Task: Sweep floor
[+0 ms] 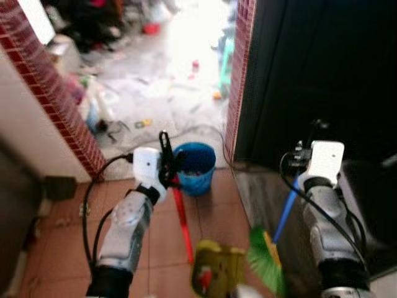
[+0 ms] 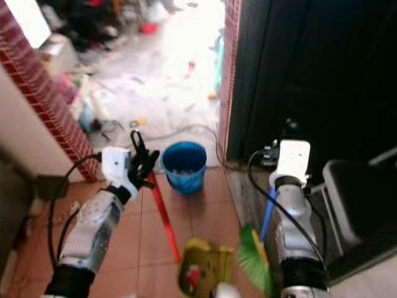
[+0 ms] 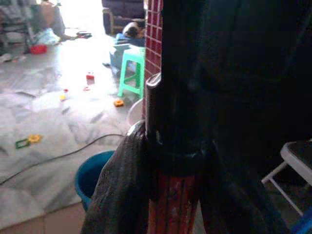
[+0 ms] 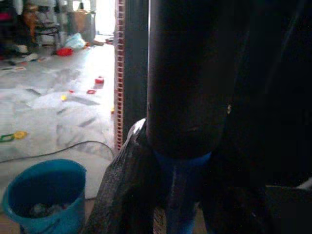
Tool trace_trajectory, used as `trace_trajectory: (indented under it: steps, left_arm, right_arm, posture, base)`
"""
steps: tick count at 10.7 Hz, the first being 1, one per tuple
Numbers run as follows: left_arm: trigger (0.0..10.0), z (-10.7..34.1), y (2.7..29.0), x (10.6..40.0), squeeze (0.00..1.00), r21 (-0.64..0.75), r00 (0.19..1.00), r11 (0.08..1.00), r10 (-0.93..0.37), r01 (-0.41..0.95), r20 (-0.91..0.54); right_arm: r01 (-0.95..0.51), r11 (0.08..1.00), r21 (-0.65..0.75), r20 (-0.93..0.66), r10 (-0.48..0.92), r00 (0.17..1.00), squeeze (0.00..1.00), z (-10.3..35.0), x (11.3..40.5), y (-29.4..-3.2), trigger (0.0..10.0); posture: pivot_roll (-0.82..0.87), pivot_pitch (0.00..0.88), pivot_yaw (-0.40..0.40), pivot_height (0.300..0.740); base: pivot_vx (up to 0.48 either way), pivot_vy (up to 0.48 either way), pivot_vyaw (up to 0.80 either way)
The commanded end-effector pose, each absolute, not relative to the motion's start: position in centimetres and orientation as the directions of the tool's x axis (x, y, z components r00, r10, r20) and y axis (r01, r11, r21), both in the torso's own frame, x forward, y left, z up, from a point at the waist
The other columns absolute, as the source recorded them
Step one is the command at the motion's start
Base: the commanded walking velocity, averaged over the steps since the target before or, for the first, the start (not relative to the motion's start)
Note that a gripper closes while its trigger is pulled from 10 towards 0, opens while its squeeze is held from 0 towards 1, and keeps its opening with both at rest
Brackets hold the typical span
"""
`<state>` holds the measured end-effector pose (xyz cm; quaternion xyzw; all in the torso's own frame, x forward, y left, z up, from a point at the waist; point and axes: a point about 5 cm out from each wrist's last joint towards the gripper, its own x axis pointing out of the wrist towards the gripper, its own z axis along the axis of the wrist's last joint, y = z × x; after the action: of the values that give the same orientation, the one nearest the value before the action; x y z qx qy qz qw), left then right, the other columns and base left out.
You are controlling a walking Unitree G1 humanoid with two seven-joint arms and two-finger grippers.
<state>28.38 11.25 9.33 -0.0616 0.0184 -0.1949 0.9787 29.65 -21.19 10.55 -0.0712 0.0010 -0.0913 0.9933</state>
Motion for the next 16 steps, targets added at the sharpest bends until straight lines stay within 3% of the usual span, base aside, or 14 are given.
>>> trace_trajectory:
  steps: [1,4,5,7,9,10,12,14,16]
  left_arm:
    - [10.0,10.4,12.1,28.9,0.0,-0.113,0.936,0.93,-0.348,0.351,0.044]
    - [10.0,10.5,13.1,29.1,0.0,-0.081,0.952,0.949,-0.302,0.306,0.057]
    - [10.0,10.7,14.5,29.3,0.0,-0.018,0.966,0.968,-0.248,0.25,0.071]
    - [10.0,11.0,16.3,29.3,0.0,0.05,0.973,0.976,-0.215,0.211,0.083]
    - [10.0,11.0,16.8,29.0,0.0,0.042,0.975,0.978,-0.207,0.204,0.082]
    - [10.0,11.0,17.0,28.5,0.0,-0.016,0.98,0.985,-0.171,0.174,0.099]
    - [10.0,12.8,18.1,28.7,0.0,-0.04,0.98,0.997,-0.061,0.07,0.188]
    - [10.0,16.6,19.5,29.8,0.0,-0.048,0.95,0.999,0.027,-0.013,0.311]
    - [10.0,19.5,19.3,30.6,0.0,-0.069,0.915,0.997,0.048,-0.022,0.402]
  right_arm:
    - [0.166,0.975,-0.15,0.033,-0.163,0.986,0.0,11.2,30.1,-20.8,10.0]
    - [0.167,0.98,-0.105,0.01,-0.167,0.986,0.0,11.0,30.3,-20.4,10.0]
    - [0.099,0.994,-0.053,-0.007,-0.099,0.995,0.0,11.0,30.8,-19.0,10.0]
    - [-0.044,0.992,-0.12,-0.004,0.043,0.999,0.0,11.4,31.2,-16.9,10.0]
    - [-0.112,0.981,-0.16,0.006,0.114,0.993,0.0,11.3,31.0,-16.0,10.0]
    - [-0.197,0.969,-0.149,-0.001,0.199,0.98,0.0,10.0,29.6,-14.8,10.0]
    - [-0.187,0.968,-0.166,-0.03,0.184,0.982,0.0,8.2,28.8,-14.6,10.0]
    - [-0.013,0.995,-0.102,-0.073,0.006,0.997,0.0,6.7,28.9,-16.6,10.0]
    - [-0.042,0.989,-0.139,-0.055,0.035,0.998,0.0,7.0,28.9,-17.0,10.0]
  posture:
    - [-0.1,0.0,0.036,0.74]
    - [-0.09,0.0,0.037,0.74]
    - [-0.11,0.0,0.057,0.74]
    - [-0.09,0.0,0.067,0.74]
    - [-0.07,0.0,0.072,0.74]
    - [-0.05,0.0,0.032,0.74]
    - [-0.04,0.0,0.009,0.74]
    - [-0.04,0.0,0.013,0.74]
    - [-0.06,0.0,0.012,0.74]
  base:
    - [0.0,0.0,0.0]
    - [0.0,0.0,0.0]
    - [0.0,0.0,0.0]
    - [0.0,0.0,0.0]
    - [0.0,0.0,0.0]
    - [0.0,0.0,0.0]
    - [0.0,0.0,0.0]
    - [0.0,0.0,0.0]
    - [0.0,0.0,0.0]
